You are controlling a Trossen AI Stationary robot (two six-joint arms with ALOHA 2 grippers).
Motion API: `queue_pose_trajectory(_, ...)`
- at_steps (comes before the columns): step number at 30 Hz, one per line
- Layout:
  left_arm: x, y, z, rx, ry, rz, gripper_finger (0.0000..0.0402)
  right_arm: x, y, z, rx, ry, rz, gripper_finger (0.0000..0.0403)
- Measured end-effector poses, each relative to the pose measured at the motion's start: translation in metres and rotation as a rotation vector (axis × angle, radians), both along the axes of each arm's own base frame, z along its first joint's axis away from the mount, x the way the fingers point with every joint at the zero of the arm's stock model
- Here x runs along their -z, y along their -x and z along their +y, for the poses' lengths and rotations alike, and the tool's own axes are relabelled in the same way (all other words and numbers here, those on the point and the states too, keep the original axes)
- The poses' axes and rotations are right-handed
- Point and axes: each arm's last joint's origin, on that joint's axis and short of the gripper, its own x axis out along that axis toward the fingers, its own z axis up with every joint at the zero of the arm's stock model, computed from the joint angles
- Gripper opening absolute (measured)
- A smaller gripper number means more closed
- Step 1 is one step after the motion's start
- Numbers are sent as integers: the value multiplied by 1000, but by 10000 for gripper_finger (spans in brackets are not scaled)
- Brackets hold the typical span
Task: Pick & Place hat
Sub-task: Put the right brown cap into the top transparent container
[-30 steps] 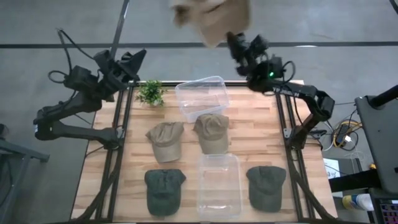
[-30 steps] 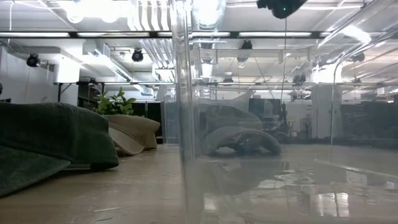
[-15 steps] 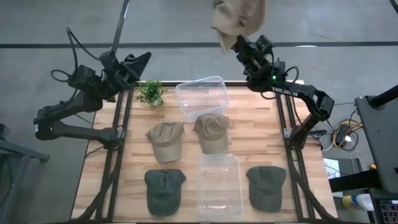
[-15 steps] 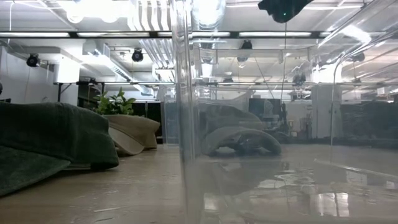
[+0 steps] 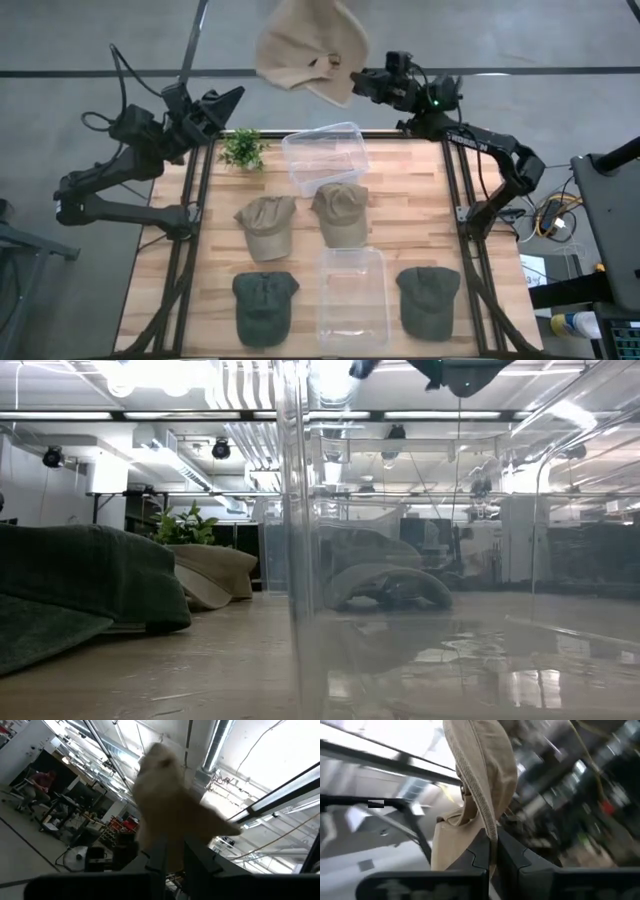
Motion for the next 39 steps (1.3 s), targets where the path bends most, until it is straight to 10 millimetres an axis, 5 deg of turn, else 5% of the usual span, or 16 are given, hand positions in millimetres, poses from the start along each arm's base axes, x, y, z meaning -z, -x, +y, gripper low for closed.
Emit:
queue_pose_trajectory(7, 6, 4, -1, 19, 45, 71, 51, 15, 20, -26, -36, -135, 347, 10)
queue_pose_trajectory(17, 12, 12, -4, 46, 65, 152, 51, 35, 51, -46, -109, -194, 618, 10)
queue_pose_trajectory(39, 12, 16, -6, 46, 65, 152, 51, 138, 69, -43, -80, -333, 995, 11)
